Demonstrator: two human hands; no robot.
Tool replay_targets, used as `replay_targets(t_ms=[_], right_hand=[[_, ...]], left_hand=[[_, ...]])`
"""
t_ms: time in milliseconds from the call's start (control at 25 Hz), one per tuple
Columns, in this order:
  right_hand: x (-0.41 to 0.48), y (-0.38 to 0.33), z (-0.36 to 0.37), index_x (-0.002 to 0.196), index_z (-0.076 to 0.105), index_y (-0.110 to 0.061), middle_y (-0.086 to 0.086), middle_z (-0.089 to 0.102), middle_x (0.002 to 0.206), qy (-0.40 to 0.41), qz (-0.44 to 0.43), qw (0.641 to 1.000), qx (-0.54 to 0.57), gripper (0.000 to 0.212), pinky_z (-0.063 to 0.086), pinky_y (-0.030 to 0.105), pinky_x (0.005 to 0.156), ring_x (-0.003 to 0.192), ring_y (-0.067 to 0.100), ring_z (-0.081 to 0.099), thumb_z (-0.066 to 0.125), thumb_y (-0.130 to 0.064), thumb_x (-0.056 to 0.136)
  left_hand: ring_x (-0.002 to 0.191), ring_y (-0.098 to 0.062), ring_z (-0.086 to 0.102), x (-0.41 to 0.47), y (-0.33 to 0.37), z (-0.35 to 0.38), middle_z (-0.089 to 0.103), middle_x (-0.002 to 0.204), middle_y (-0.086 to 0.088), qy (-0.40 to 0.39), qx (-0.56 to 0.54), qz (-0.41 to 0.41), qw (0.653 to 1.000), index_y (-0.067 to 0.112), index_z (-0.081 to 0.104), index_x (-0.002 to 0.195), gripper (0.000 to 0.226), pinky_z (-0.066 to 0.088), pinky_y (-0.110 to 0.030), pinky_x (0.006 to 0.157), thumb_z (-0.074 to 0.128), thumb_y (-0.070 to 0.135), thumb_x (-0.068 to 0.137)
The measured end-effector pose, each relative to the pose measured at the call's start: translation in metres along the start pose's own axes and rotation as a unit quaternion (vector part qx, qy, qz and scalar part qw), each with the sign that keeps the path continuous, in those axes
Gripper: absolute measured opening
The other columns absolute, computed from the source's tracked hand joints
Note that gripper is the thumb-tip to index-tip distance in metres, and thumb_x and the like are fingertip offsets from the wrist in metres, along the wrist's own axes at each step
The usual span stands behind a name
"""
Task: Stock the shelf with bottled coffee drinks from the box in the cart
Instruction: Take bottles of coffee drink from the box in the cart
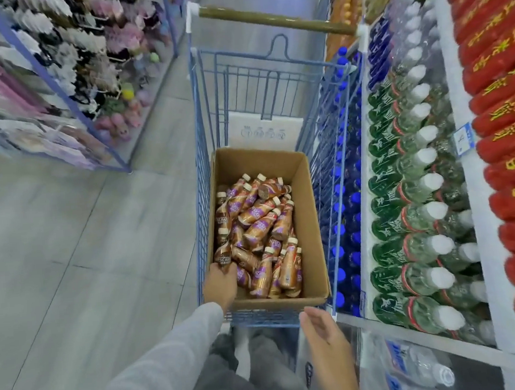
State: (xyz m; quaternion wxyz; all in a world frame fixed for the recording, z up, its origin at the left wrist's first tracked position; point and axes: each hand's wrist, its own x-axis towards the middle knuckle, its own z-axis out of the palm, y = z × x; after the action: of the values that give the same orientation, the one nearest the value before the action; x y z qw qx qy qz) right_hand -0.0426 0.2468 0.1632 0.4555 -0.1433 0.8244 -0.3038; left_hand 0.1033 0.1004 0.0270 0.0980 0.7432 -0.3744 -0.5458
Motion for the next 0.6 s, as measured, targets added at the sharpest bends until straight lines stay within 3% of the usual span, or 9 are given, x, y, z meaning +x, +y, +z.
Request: replay_targets(t_ms=[120, 280, 360, 480, 600], right_hand=[[0.028, -0.001, -0.002, 0.108, 0.068, -0.035, -0.024, 0.068, 0.105, -0.032, 0.021, 0.999, -0.014, 0.013, 0.040, 0.007, 0.076, 0.102, -0.009, 0.059, 0.067, -0.038, 0.095], [0.062, 0.008, -0.004, 0.101, 0.070, -0.038, -0.035, 0.069, 0.093, -0.063, 0.053, 0.996, -0.037, 0.008, 0.044, 0.001, 0.070, 0.095, -0.017, 0.060, 0.069, -0.038, 0.093], [0.076, 0.012, -0.007, 0.100, 0.072, -0.036, -0.039, 0.066, 0.093, -0.075, 0.069, 0.994, -0.046, 0.008, 0.043, 0.000, 0.070, 0.092, -0.021, 0.058, 0.070, -0.037, 0.093], [0.096, 0.015, -0.014, 0.099, 0.074, -0.034, -0.030, 0.072, 0.093, -0.080, 0.104, 0.990, -0.050, 0.010, 0.045, 0.008, 0.078, 0.088, -0.019, 0.061, 0.072, -0.039, 0.091], [0.111, 0.014, -0.019, 0.100, 0.075, -0.030, -0.022, 0.074, 0.099, -0.094, 0.107, 0.988, -0.063, 0.009, 0.043, 0.002, 0.069, 0.088, -0.019, 0.060, 0.072, -0.032, 0.092]], left_hand=[[0.134, -0.042, 0.050, 0.038, 0.004, 0.027, 0.050, 0.149, -0.023, 0.036, 0.016, -0.054, 0.998, 0.003, 0.034, 0.152, 0.068, 0.040, -0.048, 0.112, 0.051, 0.045, 0.102], [0.139, -0.043, 0.044, 0.085, 0.006, 0.063, 0.042, 0.154, -0.024, 0.099, 0.044, -0.116, 0.987, 0.004, 0.026, 0.156, 0.077, 0.036, -0.050, 0.113, 0.046, 0.055, 0.101], [0.139, -0.043, 0.041, 0.099, 0.004, 0.083, 0.036, 0.154, -0.026, 0.137, 0.106, -0.113, 0.978, 0.002, 0.022, 0.157, 0.080, 0.036, -0.050, 0.112, 0.049, 0.052, 0.101], [0.141, -0.040, 0.037, 0.108, -0.009, 0.104, 0.031, 0.154, -0.025, 0.175, 0.234, -0.084, 0.953, -0.003, 0.018, 0.156, 0.082, 0.037, -0.048, 0.112, 0.057, 0.043, 0.100], [0.136, -0.034, 0.045, 0.118, -0.027, 0.109, 0.035, 0.152, -0.022, 0.194, 0.341, -0.056, 0.918, -0.004, 0.022, 0.154, 0.076, 0.046, -0.042, 0.105, 0.050, 0.045, 0.103]])
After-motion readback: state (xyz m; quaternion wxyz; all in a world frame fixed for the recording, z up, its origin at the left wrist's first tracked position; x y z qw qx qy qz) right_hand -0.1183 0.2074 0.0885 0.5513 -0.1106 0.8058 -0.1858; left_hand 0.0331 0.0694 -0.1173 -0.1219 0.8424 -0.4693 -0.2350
